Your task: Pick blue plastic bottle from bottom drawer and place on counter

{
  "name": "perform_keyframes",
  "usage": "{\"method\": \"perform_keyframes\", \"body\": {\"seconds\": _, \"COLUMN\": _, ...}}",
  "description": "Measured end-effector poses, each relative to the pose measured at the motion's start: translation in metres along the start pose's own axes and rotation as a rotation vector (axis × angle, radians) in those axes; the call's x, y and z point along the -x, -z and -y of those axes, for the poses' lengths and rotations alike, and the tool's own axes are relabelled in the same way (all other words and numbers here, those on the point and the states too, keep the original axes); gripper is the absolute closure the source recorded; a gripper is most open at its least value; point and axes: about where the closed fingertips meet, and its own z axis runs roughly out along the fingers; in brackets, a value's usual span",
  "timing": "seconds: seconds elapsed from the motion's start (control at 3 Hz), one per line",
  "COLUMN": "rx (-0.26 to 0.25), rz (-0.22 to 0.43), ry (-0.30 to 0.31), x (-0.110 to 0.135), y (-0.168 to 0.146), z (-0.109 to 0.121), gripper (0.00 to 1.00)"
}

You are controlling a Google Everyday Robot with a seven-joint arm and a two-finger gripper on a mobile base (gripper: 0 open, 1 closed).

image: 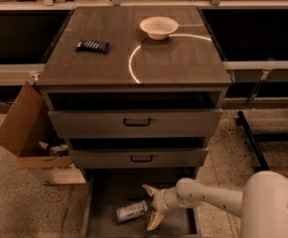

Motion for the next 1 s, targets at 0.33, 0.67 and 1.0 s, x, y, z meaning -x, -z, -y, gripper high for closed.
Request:
{"method": "perform_keyframes", "body": {"seconds": 0.33, "rx": 0.019, "rz": 0.009, "ry": 0.049, "x": -0.001, "y": -0.021, "z": 0.009, "gripper": 0.00}}
{"method": "perform_keyframes", "body": {"seconds": 0.67, "rx": 0.041, "rz": 0.014, "ry": 0.089, "x": -0.003, "y": -0.043, "z": 0.013, "gripper": 0.00}}
{"method": "perform_keyframes", "body": {"seconds": 1.0, "rx": 0.056, "rz": 0.007, "ry": 0.127, "x": -0.005, "y": -0.063, "z": 0.016, "gripper": 0.00}}
